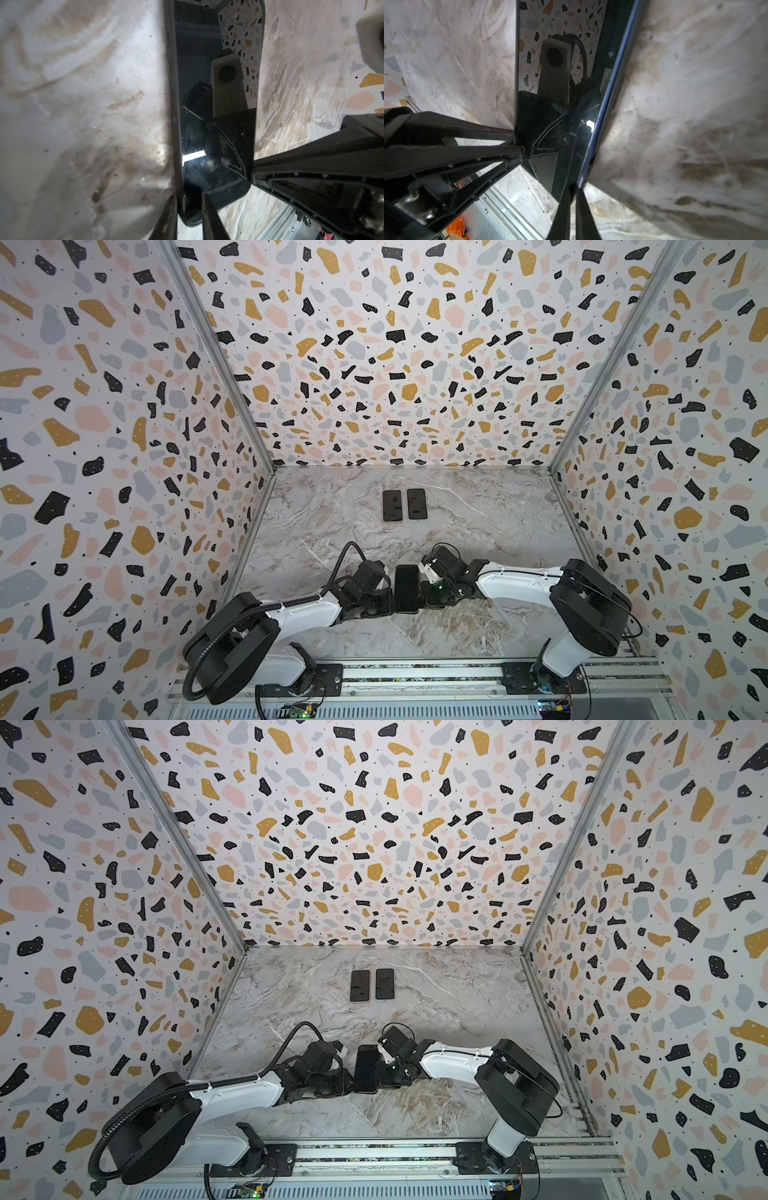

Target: Put the phone into the phone case

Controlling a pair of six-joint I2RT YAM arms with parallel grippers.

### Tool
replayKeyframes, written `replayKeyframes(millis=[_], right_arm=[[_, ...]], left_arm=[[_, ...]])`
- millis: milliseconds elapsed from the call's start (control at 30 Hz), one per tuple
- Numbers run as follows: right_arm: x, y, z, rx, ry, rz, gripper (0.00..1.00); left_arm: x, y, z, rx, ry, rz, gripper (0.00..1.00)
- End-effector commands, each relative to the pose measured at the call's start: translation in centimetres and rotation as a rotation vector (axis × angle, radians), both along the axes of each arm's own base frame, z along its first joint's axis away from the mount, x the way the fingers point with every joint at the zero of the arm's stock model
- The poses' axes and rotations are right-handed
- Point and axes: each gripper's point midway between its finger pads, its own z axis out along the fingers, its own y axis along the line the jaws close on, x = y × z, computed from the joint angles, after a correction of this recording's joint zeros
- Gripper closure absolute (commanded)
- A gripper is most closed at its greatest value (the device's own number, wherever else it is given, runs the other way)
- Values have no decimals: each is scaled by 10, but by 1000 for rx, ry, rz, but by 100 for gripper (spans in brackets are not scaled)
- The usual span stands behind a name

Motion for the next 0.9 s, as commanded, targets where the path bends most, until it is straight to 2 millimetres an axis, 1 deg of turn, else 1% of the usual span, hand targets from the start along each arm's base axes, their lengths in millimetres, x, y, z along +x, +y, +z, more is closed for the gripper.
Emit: replayKeyframes(millis=[0, 67, 100, 167, 200, 267, 367, 500, 667, 767, 867], right_arm=[[13, 15, 22, 47, -128, 29, 91], [19, 9, 26, 32, -158, 14, 90], [19, 7, 25, 24, -161, 10, 89], [18, 6, 22, 18, -154, 12, 87], [18, 5, 20, 16, -149, 12, 86], [19, 5, 22, 18, -156, 10, 85], [25, 0, 28, 11, -185, -4, 83], [34, -10, 32, -8, -216, -35, 79], [36, -18, 36, -5, -233, -60, 77], [35, -21, 36, -4, -230, -63, 77], [33, -21, 34, -5, -222, -59, 77]], left_arm=[[2, -7, 7, -19, -39, -42, 75], [7, -6, 16, -27, -66, -45, 67], [10, -6, 22, -41, -85, -44, 64], [15, -4, 30, -58, -111, -34, 60], [17, -2, 32, -62, -118, -27, 58], [18, -3, 33, -71, -119, -24, 57], [16, -3, 24, -68, -91, -24, 56], [12, -1, 11, -50, -55, -21, 57], [8, 1, 2, -31, -32, -25, 56], [6, -4, 0, -36, -23, -33, 57], [2, -14, -1, -46, -20, -52, 57]])
